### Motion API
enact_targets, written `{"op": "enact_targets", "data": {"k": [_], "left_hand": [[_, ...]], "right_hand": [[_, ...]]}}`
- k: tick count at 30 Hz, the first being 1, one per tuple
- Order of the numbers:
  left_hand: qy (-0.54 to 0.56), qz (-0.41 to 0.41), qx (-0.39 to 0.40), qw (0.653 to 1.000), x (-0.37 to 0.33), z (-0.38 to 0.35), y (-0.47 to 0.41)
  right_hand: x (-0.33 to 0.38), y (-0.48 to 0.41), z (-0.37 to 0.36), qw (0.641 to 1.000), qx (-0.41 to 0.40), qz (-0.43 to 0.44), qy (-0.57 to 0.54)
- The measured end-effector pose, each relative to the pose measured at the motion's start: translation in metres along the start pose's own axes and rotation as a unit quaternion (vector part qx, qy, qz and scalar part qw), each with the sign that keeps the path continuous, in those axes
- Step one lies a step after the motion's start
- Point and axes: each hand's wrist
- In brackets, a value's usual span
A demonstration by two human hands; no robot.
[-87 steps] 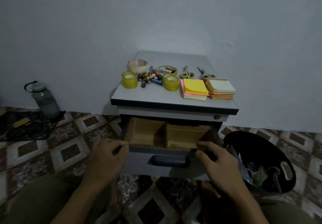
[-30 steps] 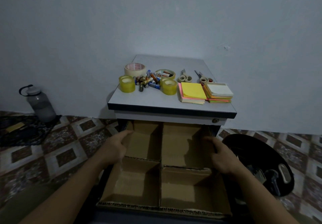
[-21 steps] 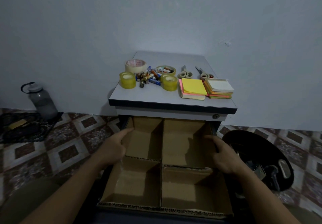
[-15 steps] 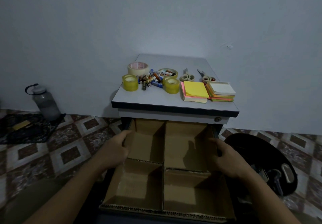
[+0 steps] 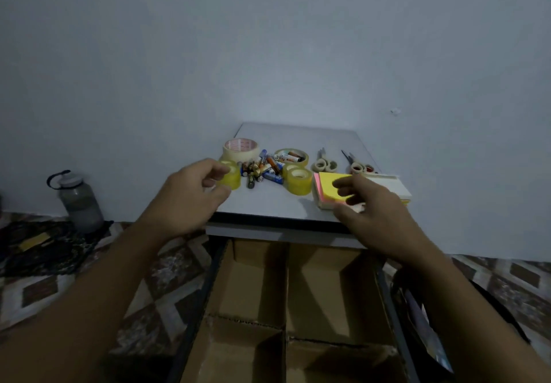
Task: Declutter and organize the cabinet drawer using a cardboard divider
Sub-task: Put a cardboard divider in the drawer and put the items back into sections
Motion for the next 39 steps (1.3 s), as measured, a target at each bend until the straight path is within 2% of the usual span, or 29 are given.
{"op": "enact_targets", "data": {"k": [5, 8, 12, 17, 29, 33, 39], "left_hand": [[-0.063, -0.004, 0.019, 0.998, 0.007, -0.007, -0.05], [-0.084, -0.003, 0.028, 0.996, 0.015, -0.01, -0.07], [-0.09, 0.011, 0.057, 0.994, 0.029, -0.014, -0.088], [-0.078, 0.008, 0.066, 0.995, 0.039, -0.02, -0.095], [-0.062, 0.022, 0.056, 0.996, 0.041, -0.028, -0.099], [-0.041, 0.007, 0.029, 0.999, 0.031, -0.022, -0.095], [-0.01, -0.028, 0.032, 0.999, -0.006, -0.006, -0.058]], "right_hand": [[-0.003, -0.069, -0.01, 1.0, 0.017, 0.011, 0.017], [-0.009, -0.098, -0.022, 0.998, 0.055, 0.006, 0.023], [-0.016, -0.121, -0.038, 0.994, 0.105, 0.003, 0.034], [-0.02, -0.13, -0.051, 0.991, 0.127, 0.0, 0.041], [-0.024, -0.131, -0.055, 0.992, 0.118, 0.003, 0.047], [-0.021, -0.129, -0.046, 0.995, 0.094, -0.001, 0.038], [-0.006, -0.093, -0.015, 0.999, 0.047, 0.003, 0.013]]}}
Point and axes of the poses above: each hand's wrist, its own y-axis away from the middle knuckle, its own z-axis out of the back of the hand, x = y × z, and after that the axes turned 8 degrees about z, right-handed
